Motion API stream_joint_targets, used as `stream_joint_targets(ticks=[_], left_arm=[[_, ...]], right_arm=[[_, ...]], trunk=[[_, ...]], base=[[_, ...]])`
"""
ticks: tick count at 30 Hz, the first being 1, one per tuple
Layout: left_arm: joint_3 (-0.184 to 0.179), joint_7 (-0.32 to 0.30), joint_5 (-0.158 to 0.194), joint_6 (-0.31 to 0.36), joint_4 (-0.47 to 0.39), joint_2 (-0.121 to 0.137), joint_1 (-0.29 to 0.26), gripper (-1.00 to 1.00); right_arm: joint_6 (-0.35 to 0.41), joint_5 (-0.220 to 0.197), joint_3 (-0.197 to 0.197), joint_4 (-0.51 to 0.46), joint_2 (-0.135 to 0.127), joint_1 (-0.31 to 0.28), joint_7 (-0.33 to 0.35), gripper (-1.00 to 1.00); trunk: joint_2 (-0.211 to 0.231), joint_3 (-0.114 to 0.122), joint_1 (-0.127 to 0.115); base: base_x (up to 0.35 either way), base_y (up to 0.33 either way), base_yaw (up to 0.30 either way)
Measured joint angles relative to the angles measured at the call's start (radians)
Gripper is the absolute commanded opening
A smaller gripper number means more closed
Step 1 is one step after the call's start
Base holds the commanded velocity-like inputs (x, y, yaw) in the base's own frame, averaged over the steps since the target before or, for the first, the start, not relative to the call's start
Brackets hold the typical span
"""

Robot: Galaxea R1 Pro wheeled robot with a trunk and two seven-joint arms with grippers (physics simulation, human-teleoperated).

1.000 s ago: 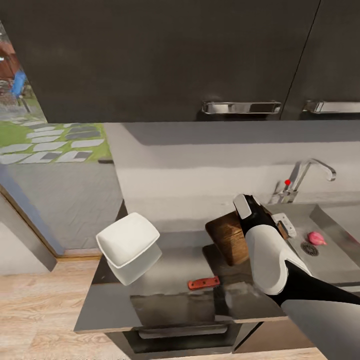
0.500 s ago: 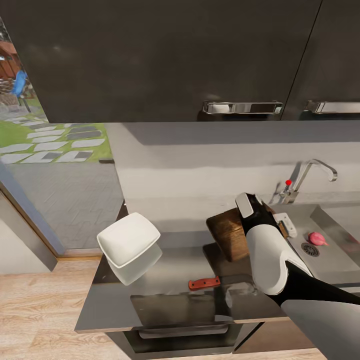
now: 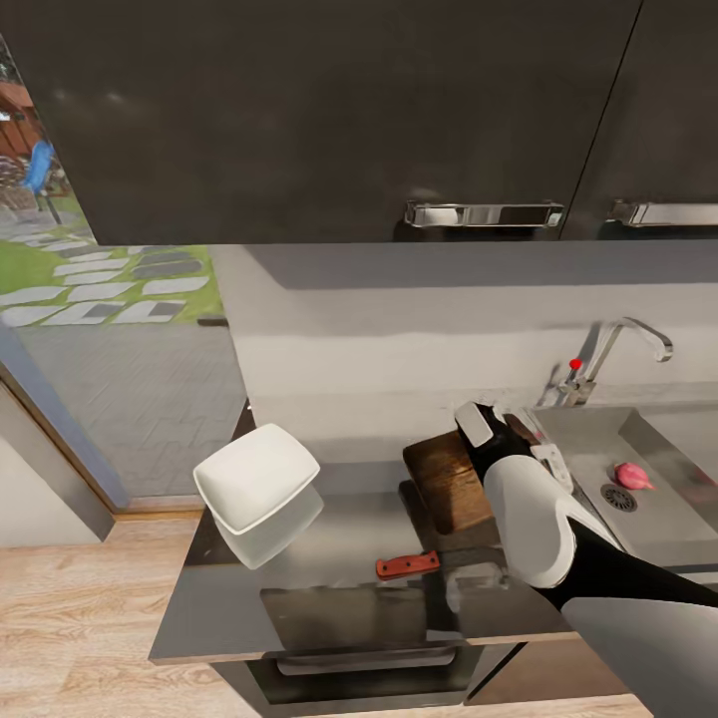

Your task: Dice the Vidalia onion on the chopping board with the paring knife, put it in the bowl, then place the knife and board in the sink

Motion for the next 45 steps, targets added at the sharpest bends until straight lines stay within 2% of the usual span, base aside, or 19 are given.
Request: stream_joint_targets(ticks=[5,14,22,30,37,45], left_arm=[[0.0,0.0,0.0,0.0,0.007,0.0,0.0,1.0],[0.0,0.0,0.0,0.0,0.013,0.0,0.0,1.0],[0.0,0.0,0.0,0.0,0.014,-0.001,0.0,1.0],[0.0,0.0,-0.001,0.0,0.014,-0.014,0.0,1.0],[0.0,-0.001,-0.001,0.0,0.014,-0.02,0.0,1.0],[0.0,-0.001,-0.003,0.0,0.014,-0.021,0.0,1.0]], right_arm=[[-0.005,-0.009,-0.007,0.008,-0.025,0.001,0.002,-1.0],[-0.011,-0.095,-0.027,0.018,-0.075,0.002,0.037,-1.0],[-0.026,-0.106,-0.028,0.023,-0.082,0.002,0.047,-1.0],[-0.042,-0.105,-0.028,0.025,-0.082,0.003,0.049,-1.0],[-0.045,-0.104,-0.03,0.026,-0.083,0.01,0.102,-1.0],[-0.04,-0.103,-0.031,0.026,-0.106,0.011,0.113,-1.0]], trunk=[[0.0,0.0,0.0],[0.0,0.0,0.0],[0.0,0.0,0.0],[0.0,0.0,0.0],[0.0,0.0,0.0],[0.0,0.0,0.0]], base=[[0.0,0.0,0.0],[0.0,0.0,0.0],[0.0,0.0,0.0],[0.0,0.0,0.0],[0.0,0.0,0.0],[0.0,0.0,0.0]])
